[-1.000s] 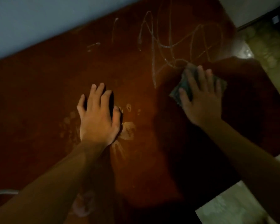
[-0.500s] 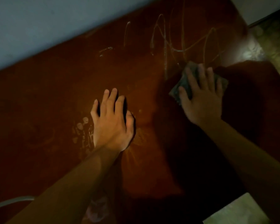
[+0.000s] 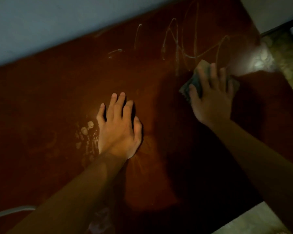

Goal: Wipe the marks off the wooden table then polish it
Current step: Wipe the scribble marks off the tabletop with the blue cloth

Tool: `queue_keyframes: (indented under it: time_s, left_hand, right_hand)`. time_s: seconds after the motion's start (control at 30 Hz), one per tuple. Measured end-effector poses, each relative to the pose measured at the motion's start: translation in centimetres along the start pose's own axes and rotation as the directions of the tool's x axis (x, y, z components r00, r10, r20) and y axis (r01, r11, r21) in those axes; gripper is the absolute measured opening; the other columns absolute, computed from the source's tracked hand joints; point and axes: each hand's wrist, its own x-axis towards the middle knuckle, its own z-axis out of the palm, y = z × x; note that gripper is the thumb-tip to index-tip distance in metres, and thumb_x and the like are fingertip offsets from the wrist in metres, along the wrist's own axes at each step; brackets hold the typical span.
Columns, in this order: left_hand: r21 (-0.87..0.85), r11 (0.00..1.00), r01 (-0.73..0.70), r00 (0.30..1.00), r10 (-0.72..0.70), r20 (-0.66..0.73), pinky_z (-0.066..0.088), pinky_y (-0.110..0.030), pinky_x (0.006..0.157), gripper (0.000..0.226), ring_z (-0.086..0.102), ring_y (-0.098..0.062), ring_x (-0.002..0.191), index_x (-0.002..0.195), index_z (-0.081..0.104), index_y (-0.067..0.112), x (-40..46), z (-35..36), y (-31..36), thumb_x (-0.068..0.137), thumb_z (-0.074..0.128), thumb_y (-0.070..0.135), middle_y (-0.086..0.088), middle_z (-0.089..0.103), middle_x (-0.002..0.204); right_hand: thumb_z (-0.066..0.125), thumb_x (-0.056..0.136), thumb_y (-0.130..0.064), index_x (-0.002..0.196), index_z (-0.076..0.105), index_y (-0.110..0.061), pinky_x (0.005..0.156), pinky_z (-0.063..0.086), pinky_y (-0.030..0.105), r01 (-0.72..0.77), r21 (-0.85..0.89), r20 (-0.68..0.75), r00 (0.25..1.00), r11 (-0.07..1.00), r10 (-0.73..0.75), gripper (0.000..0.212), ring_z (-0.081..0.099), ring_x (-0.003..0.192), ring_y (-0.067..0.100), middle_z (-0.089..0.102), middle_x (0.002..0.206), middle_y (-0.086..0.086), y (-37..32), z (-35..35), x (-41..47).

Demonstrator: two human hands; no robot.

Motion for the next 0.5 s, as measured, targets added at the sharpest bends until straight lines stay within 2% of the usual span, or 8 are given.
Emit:
queue_keyframes:
  time_s: [0.07, 0.13, 0.27, 0.37, 0.43, 0.5]
  left_hand:
    - [0.011, 1.000, 0.006, 1.000, -0.006, 0.010, 0.010, -0.052, 0.121, 0.050, 0.020, -0.028, 0.151, 0.142, 0.047, 0.008, 0.1, -0.2, 0.0, 0.101, 0.036, 0.035, -0.014, 0.035, 0.158]
    - [0.021, 1.000, 0.008, 1.000, -0.008, 0.019, 0.011, -0.052, 0.121, 0.051, 0.020, -0.029, 0.151, 0.143, 0.047, 0.008, 0.1, -0.4, 0.1, 0.101, 0.035, 0.035, -0.014, 0.035, 0.158]
    - [0.029, 0.999, 0.014, 0.999, -0.015, 0.044, 0.012, -0.052, 0.121, 0.052, 0.019, -0.027, 0.152, 0.144, 0.046, 0.009, 0.1, -0.6, 0.3, 0.101, 0.034, 0.035, -0.013, 0.034, 0.159]
    - [0.022, 1.000, 0.010, 1.000, -0.011, 0.024, 0.014, -0.054, 0.120, 0.050, 0.021, -0.028, 0.151, 0.142, 0.047, 0.008, 0.2, -0.5, 0.2, 0.101, 0.036, 0.033, -0.014, 0.036, 0.157]
    - [0.015, 1.000, 0.012, 1.000, -0.012, 0.013, 0.014, -0.054, 0.120, 0.050, 0.021, -0.028, 0.151, 0.142, 0.048, 0.007, 0.1, -0.5, 0.2, 0.101, 0.036, 0.033, -0.014, 0.036, 0.157]
    - [0.006, 1.000, 0.000, 1.000, 0.000, 0.003, 0.014, -0.053, 0.121, 0.050, 0.023, -0.029, 0.151, 0.141, 0.050, 0.007, 0.1, -0.5, 0.3, 0.100, 0.037, 0.033, -0.015, 0.038, 0.156]
  right_hand:
    - [0.020, 0.100, -0.059, 0.162, 0.016, -0.030, 0.125, 0.003, 0.058, -0.103, 0.029, -0.026, 0.994, 0.994, 0.103, 0.069, 0.000, 0.158, 0.032, 0.007, 0.172, 0.008, -0.4, 0.0, 0.9]
    - [0.021, 0.101, -0.057, 0.162, 0.018, -0.026, 0.125, 0.005, 0.059, -0.106, 0.037, -0.054, 0.993, 0.994, 0.108, 0.069, 0.004, 0.157, 0.035, 0.010, 0.171, 0.011, -3.4, 0.5, 0.2]
    - [0.026, 0.102, -0.055, 0.160, 0.030, -0.025, 0.123, 0.011, 0.059, 0.193, -0.017, -0.064, 0.979, 0.981, -0.194, 0.065, 0.017, 0.155, 0.037, 0.023, 0.168, 0.012, -10.4, 2.3, -3.4]
    - [0.029, 0.103, -0.057, 0.159, 0.031, -0.029, 0.123, 0.011, 0.058, 0.341, -0.011, -0.023, 0.940, 0.940, -0.342, 0.063, 0.017, 0.155, 0.035, 0.023, 0.168, 0.010, -9.0, 1.9, -1.9]
    - [0.025, 0.102, -0.060, 0.160, 0.025, -0.031, 0.123, 0.007, 0.057, 0.290, -0.043, -0.010, 0.957, 0.956, -0.290, 0.064, 0.012, 0.156, 0.035, 0.018, 0.170, 0.009, -5.7, 1.1, 0.5]
    - [0.021, 0.101, -0.061, 0.161, 0.019, -0.033, 0.125, 0.004, 0.056, 0.134, -0.035, -0.008, 0.991, 0.990, -0.134, 0.067, 0.005, 0.157, 0.033, 0.011, 0.171, 0.008, -3.0, 0.1, 2.4]
